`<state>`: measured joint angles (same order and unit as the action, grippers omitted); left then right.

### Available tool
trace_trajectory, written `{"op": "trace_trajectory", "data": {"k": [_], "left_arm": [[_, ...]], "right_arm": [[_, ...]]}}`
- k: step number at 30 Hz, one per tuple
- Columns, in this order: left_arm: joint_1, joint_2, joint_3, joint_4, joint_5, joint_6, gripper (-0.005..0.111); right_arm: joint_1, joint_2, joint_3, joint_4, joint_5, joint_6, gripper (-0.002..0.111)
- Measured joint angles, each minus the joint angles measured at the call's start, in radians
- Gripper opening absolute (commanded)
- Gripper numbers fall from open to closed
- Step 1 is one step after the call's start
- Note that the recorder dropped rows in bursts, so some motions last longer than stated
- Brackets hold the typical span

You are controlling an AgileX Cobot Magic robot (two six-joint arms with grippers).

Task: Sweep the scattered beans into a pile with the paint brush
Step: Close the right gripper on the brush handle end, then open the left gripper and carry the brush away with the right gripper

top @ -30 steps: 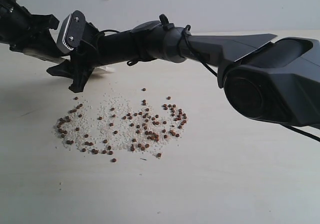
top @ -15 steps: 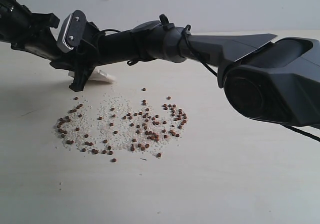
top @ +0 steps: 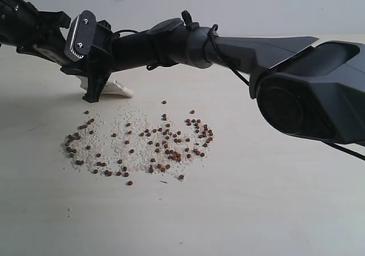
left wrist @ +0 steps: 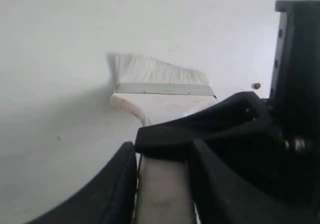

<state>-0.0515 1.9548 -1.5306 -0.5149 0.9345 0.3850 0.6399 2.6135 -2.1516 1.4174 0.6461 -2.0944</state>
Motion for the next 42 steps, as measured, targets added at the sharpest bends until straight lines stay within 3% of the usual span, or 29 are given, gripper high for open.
{"op": "trace_trajectory", "data": {"k": [3,5,14,16,19,23,26,28,30,31,33,38,40,42], "left_arm": [[0.000,0.002,0.000,-0.002,-0.059,0.002,0.073],[0.000,0.002,0.000,-0.002,-0.098,0.012,0.080],[0.000,-0.030,0.000,-0.002,-0.327,0.045,0.080],[0.006,-0.062,0.000,-0.002,-0.379,0.049,0.072],[0.025,-0.114,0.000,-0.002,-0.425,0.052,0.049],[0.055,-0.168,0.000,-0.008,-0.442,0.042,0.001],[0.079,-0.234,0.048,-0.032,-0.448,0.049,0.001],[0.079,-0.288,0.120,-0.036,-0.458,0.077,0.001],[0.077,-0.367,0.232,-0.056,-0.522,0.106,0.001],[0.065,-0.438,0.334,-0.065,-0.608,0.136,0.001],[0.031,-0.543,0.487,-0.071,-0.756,0.166,0.001],[-0.080,-0.797,0.860,-0.071,-1.125,0.179,0.001],[-0.133,-0.909,1.008,-0.049,-1.243,0.130,0.001],[-0.180,-1.061,1.180,0.058,-1.362,-0.021,0.001]], "right_arm": [[0.000,-0.001,-0.002,-0.030,-0.014,0.000,0.000],[0.002,-0.001,-0.007,-0.053,-0.021,0.000,0.000],[0.002,0.001,-0.058,-0.133,-0.045,0.000,0.000],[0.002,0.003,-0.063,-0.140,-0.076,0.000,0.000],[0.002,-0.004,-0.064,-0.174,-0.155,0.050,0.000],[0.002,-0.035,-0.064,-0.235,-0.299,0.172,0.000],[0.002,-0.128,-0.064,-0.345,-0.355,0.371,0.000],[0.002,-0.199,-0.064,-0.533,-0.326,0.634,0.000],[0.002,-0.273,-0.064,-0.839,-0.254,0.959,0.000],[0.002,-0.311,-0.065,-1.056,-0.187,1.142,0.000],[0.002,-0.355,-0.067,-1.264,-0.063,1.338,0.000],[0.000,-0.429,-0.067,-1.417,0.186,1.492,0.000],[0.000,-0.462,-0.067,-1.435,0.278,1.550,0.000],[0.000,-0.516,-0.067,-1.442,0.390,1.610,0.000]]}}
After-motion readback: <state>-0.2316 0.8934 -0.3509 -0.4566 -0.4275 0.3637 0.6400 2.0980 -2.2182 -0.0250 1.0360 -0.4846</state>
